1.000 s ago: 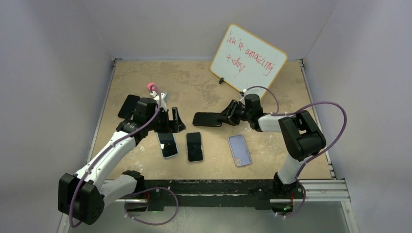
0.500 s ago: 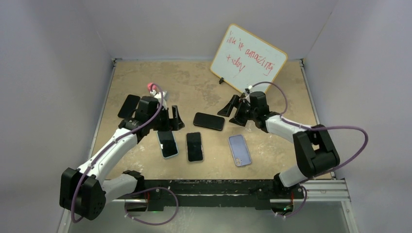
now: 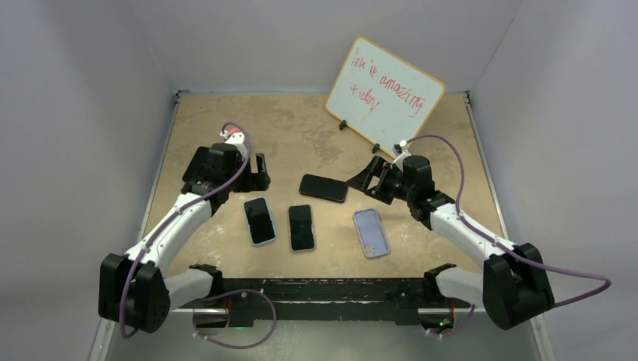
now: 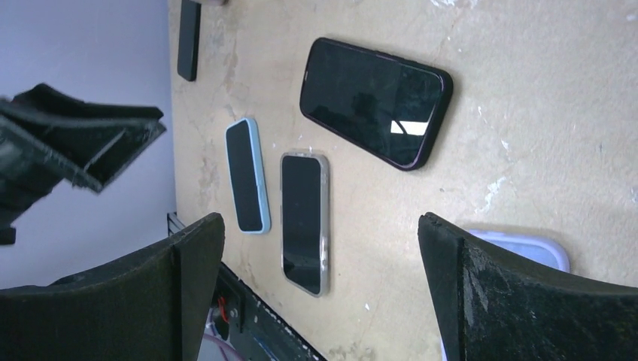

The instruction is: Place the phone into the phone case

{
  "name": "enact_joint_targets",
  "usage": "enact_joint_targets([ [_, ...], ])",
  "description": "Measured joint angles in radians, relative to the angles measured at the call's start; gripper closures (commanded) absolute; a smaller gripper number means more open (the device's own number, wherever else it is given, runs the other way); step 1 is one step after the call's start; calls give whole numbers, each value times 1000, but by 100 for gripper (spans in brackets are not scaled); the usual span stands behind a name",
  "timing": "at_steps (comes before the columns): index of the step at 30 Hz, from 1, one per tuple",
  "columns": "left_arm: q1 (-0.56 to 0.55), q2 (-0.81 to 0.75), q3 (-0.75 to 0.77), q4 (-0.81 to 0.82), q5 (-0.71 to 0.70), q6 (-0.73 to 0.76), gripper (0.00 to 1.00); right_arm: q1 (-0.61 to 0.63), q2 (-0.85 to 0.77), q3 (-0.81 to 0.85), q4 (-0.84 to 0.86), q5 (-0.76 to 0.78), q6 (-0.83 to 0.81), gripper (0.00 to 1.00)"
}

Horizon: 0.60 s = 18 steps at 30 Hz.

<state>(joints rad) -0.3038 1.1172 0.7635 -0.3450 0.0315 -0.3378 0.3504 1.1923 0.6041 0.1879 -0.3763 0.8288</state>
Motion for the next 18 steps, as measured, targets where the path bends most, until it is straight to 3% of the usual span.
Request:
enact_joint_targets([
  [13, 393, 147, 20, 90, 119, -18, 12, 0, -52, -65, 0, -29, -29, 4],
  [18, 485, 227, 80, 91, 122, 18, 8, 1, -57, -100, 24, -53, -22, 4],
])
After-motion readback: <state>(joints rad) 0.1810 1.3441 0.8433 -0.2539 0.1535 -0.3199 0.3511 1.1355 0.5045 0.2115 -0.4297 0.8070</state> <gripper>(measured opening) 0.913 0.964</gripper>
